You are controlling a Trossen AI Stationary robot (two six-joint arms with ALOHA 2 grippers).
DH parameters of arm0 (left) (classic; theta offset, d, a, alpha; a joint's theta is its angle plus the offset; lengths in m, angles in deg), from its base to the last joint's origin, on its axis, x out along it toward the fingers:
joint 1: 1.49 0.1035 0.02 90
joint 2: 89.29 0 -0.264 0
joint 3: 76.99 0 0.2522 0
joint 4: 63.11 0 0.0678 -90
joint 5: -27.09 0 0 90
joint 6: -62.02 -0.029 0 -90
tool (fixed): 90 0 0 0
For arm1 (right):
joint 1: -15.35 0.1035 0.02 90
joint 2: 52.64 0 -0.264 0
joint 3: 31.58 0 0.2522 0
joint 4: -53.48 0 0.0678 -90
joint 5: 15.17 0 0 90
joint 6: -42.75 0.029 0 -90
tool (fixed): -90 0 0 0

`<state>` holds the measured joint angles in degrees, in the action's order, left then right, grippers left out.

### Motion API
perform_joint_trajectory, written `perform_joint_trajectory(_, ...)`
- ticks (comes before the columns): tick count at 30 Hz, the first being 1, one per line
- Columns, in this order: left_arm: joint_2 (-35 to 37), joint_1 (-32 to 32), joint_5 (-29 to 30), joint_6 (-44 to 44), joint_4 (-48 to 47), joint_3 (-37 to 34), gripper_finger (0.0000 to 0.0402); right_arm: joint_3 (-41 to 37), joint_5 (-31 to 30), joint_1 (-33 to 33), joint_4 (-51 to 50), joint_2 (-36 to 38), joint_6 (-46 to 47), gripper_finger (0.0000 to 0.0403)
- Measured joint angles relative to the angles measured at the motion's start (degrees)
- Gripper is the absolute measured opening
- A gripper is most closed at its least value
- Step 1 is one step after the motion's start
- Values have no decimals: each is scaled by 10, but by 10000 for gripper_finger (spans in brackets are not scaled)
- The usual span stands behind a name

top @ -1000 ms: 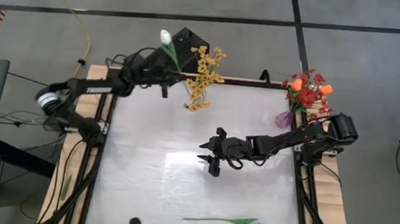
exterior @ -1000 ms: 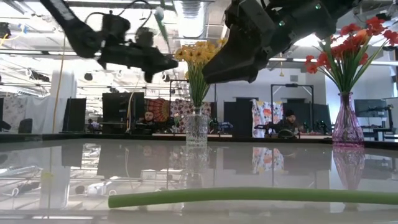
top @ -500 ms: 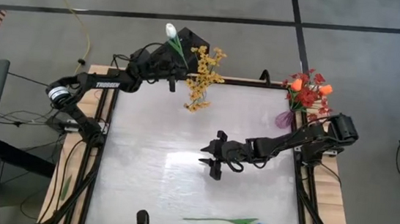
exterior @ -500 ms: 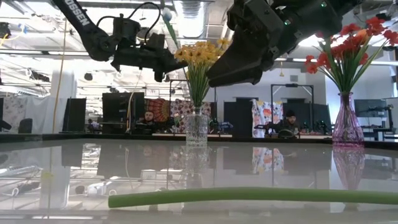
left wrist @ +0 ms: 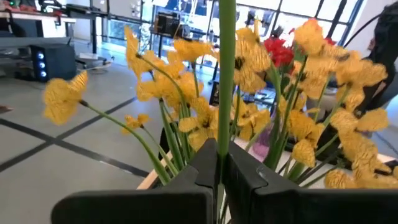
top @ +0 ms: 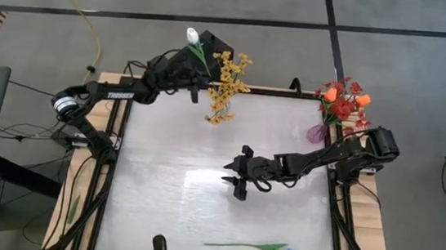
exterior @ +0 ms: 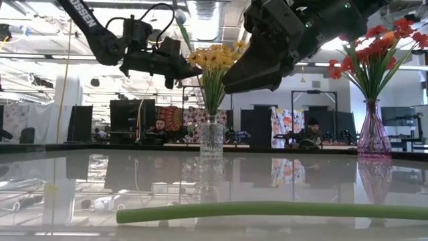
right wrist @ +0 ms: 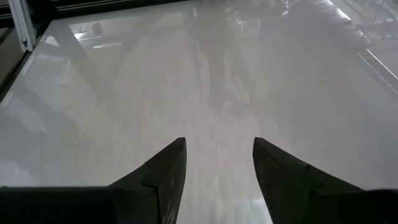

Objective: Sort flowers into vase by color
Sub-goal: Put the top white tulip into the transparent vase

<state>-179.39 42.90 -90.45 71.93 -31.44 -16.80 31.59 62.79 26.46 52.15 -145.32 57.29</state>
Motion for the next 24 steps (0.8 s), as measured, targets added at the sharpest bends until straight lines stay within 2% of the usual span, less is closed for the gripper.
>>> perform_joint_trajectory(8,0,-21,12,-8,14,0,0,0,0,0,0,0,4,210)
perform_joint_trajectory(16,0,-27,34,-21,-14,0,0,0,0,0,0,0,5,210)
perform_joint_trajectory(24,-68,-29,18,32,59,0,0,0,0,2,0,0,6,210)
